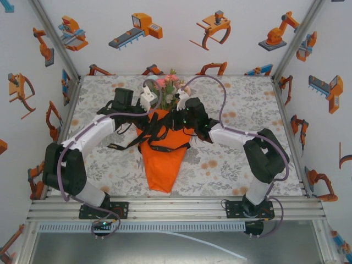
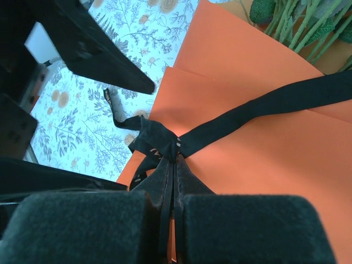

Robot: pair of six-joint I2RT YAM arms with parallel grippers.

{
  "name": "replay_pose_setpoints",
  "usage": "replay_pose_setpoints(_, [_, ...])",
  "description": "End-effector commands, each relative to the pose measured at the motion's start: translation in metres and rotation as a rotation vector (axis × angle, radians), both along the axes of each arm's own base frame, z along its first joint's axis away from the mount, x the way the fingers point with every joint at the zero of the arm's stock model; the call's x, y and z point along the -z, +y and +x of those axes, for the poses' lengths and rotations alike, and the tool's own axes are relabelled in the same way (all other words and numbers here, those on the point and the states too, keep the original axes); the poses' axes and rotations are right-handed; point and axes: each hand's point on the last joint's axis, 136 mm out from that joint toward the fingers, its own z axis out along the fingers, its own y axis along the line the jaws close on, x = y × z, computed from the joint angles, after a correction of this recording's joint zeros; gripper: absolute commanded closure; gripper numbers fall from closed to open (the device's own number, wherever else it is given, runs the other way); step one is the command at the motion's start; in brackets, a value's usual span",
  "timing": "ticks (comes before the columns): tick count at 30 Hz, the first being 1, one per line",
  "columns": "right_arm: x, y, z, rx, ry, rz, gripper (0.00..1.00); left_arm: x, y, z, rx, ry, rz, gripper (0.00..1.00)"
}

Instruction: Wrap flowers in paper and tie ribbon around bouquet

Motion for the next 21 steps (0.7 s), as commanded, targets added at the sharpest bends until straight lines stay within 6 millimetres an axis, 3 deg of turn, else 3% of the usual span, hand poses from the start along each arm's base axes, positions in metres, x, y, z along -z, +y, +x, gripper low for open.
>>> replay_pose_setpoints(1, [-0.035, -0.002, 0.001, 0.001, -0.072, 0.042, 1.0, 0.015, 0.007, 0.017, -0.033, -0.018, 0.047, 0.29])
replay_pose_setpoints(4, [-0.037, -0.005, -0.001, -0.001, -0.079, 0.029, 1.0, 0.025, 0.018, 0.023, -0.083, 0.003, 0.055, 0.46])
replay_pose_setpoints(5, [-0.038, -0.005, -0.002, -0.003, -0.082, 0.026, 1.0, 0.025, 0.02, 0.024, -0.092, -0.002, 0.051, 0.56])
replay_pose_setpoints(7, [-0.036, -0.006, -0.003, 0.0, -0.075, 0.021, 1.0, 0.021, 0.021, 0.023, -0.096, -0.009, 0.048, 0.87])
replay_pose_setpoints(8, [-0.038, -0.006, -0.005, -0.013, -0.072, 0.023, 0.94, 0.016, 0.018, 0.021, -0.085, -0.007, 0.034, 1.0])
replay_pose_setpoints(10, [-0.039, -0.01, -0.01, -0.02, -0.063, -0.003, 0.61, 0.007, 0.01, 0.014, -0.043, -0.003, 0.01, 1.0])
replay_pose_setpoints(12, [-0.04, -0.027, -0.017, 0.018, -0.078, -0.054, 0.49, 0.004, 0.001, 0.007, -0.01, -0.013, 0.039, 1.0])
replay_pose_setpoints(15, [-0.029, -0.057, -0.039, 0.044, -0.113, -0.123, 0.44, 0.003, -0.01, 0.002, 0.017, -0.028, 0.091, 1.0])
replay_pose_setpoints(19, [0.017, -0.079, -0.068, -0.016, -0.07, -0.276, 0.45, 0.004, -0.013, 0.004, 0.02, -0.044, 0.156, 1.0])
replay_pose_setpoints(21, [0.036, -0.081, -0.079, -0.105, -0.098, -0.357, 0.45, 0.01, -0.011, 0.007, 0.013, -0.044, 0.206, 1.0])
